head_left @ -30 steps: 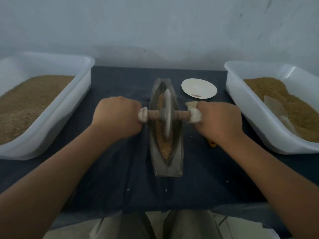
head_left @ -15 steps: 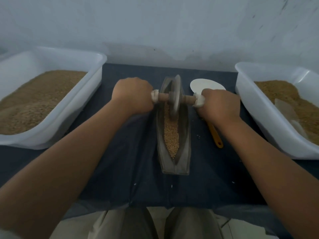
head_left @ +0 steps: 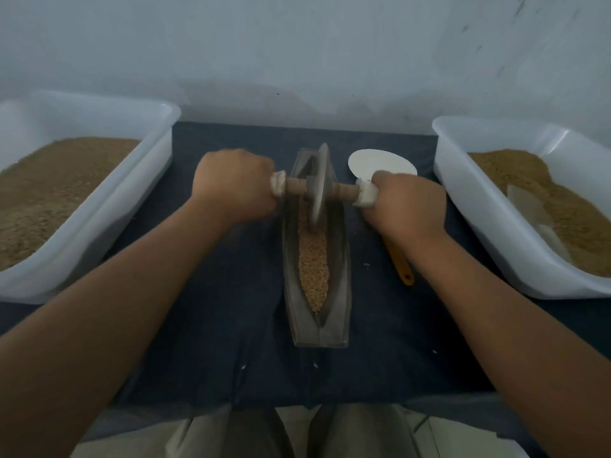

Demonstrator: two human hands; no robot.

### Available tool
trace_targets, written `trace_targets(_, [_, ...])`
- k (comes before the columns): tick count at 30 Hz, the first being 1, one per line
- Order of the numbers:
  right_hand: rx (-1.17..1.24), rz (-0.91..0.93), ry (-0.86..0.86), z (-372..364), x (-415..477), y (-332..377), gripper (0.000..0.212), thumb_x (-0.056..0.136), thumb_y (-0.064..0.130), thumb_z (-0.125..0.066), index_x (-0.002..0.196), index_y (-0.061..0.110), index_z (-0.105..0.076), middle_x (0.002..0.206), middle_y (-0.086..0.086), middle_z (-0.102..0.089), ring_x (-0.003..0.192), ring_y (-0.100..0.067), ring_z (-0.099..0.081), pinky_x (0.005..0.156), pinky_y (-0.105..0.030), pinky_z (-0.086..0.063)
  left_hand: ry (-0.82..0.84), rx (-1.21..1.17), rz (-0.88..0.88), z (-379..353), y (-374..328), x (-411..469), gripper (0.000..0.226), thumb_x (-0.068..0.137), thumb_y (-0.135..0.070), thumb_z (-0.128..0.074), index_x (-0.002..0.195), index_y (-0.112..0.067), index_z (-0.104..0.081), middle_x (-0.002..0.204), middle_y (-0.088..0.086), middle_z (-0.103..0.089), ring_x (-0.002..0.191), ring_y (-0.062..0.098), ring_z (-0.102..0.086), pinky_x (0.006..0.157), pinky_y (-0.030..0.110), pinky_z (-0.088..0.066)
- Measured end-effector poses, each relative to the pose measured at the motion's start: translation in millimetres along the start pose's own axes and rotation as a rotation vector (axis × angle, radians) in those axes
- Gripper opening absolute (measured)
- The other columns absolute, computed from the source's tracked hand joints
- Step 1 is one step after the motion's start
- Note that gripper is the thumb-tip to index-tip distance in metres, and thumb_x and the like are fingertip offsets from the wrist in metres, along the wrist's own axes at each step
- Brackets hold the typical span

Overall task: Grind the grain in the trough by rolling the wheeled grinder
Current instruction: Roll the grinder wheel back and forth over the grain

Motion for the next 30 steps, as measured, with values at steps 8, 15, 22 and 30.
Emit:
trace_targets(8, [0.009, 0.082, -0.081, 27, -41, 2, 0.043, 0.097, 0.057, -0.051, 0.069, 0.025, -0.046, 0.055, 0.01, -0.04, 0.046, -0.021, -0.043, 0.046, -0.026, -0.027, -0.095, -0.003, -0.023, 17, -10, -62, 0.037, 0.086, -0.041, -0.067, 0.066, -0.023, -0.042, 0.058, -0.006, -0.045, 0.048, 0.026, -0.044, 0.052, 0.027, -0.03])
trace_targets(15, [0.029, 0.065, -0.074, 27, -49, 2, 0.042, 0.093, 0.059, -0.055, 0.069, 0.024, -0.049, 0.055, 0.01, -0.045, 0.049, -0.024, -0.05, 0.046, -0.024, -0.027, -0.082, -0.002, -0.024, 14, -9, -67, 0.043, 0.082, -0.038, -0.073, 0.062, -0.024, -0.037, 0.055, -0.008, -0.039, 0.044, 0.022, -0.04, 0.052, 0.024, -0.027])
trace_targets(22, [0.029, -0.025, 0.024, -3, 13, -1, 0.044, 0.101, 0.057, -0.044, 0.076, 0.022, -0.052, 0.062, 0.002, -0.053, 0.058, -0.027, -0.057, 0.053, -0.031, -0.042, 0.019, -0.01, 0.044, 7, -3, 8, 0.038, 0.09, -0.05, -0.049, 0.064, -0.023, -0.053, 0.061, -0.005, -0.051, 0.052, 0.02, -0.046, 0.055, 0.028, -0.034])
trace_targets(30, [0.099, 0.247, -0.162, 49, -60, 6, 0.024, 0.088, 0.052, -0.052, 0.082, 0.029, -0.048, 0.055, 0.005, -0.048, 0.044, -0.023, -0.045, 0.045, -0.024, -0.026, -0.089, -0.053, -0.01, 14, -5, -93, 0.049, 0.082, -0.043, -0.073, 0.06, -0.03, -0.031, 0.049, -0.013, -0.031, 0.038, 0.007, -0.025, 0.05, 0.018, -0.014])
Point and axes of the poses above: each hand's wrist, its own x-axis towards the middle knuckle, its own z-axis out of the back of the hand, y = z × x, the point moved 4 cm from there along x, towards the middle knuckle
